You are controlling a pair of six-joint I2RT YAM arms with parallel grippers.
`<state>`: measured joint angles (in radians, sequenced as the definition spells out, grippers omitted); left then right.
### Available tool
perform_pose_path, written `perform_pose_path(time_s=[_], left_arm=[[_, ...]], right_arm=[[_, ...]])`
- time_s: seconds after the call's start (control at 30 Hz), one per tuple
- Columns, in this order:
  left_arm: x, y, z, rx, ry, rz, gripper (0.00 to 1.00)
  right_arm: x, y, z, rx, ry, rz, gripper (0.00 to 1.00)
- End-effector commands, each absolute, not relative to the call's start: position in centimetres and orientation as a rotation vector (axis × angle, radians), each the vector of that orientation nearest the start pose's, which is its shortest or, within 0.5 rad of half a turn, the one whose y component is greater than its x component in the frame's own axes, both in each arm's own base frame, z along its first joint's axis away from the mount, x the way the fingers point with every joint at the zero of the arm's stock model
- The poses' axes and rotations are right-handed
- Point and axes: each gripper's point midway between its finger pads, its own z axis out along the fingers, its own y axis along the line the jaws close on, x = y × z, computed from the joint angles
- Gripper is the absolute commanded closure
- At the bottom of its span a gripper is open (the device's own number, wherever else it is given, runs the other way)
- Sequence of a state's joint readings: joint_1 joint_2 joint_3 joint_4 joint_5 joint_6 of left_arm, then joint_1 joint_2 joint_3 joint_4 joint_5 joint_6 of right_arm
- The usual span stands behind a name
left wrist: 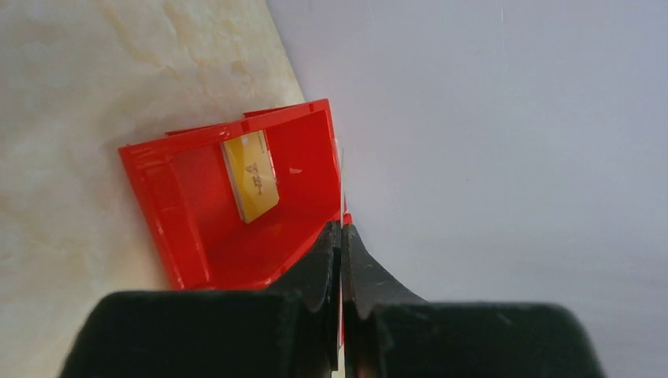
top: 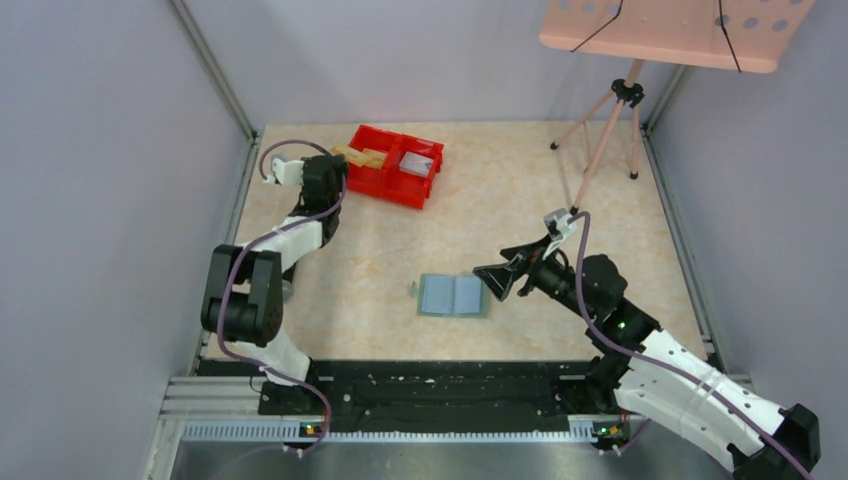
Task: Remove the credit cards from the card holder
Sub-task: Place the credit card in the storage box.
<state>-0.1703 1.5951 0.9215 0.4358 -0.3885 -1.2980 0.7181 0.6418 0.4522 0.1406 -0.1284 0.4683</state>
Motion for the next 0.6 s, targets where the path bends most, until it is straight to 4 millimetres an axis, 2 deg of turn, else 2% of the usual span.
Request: perform_pose_path(time_s=[0.0,0.27,0.57], left_arm=[[53.4,-5.5,23.4,-1.229,1.214,-0.795,1.0],[57.2,-5.6,21.7,-1.259,1.163,-0.806,1.0],[59.9,-6.3,19.1,-1.261,1.185,-0.807,1.0]], right_arm=[[20.5,22.8,25.7,-0.303,1.634,0.998,0.02],[21.2,22.2,25.8,-0.306,1.638,0.925,0.02],[21.8,22.0,25.1,-0.3,1.663,0.883,0.02]])
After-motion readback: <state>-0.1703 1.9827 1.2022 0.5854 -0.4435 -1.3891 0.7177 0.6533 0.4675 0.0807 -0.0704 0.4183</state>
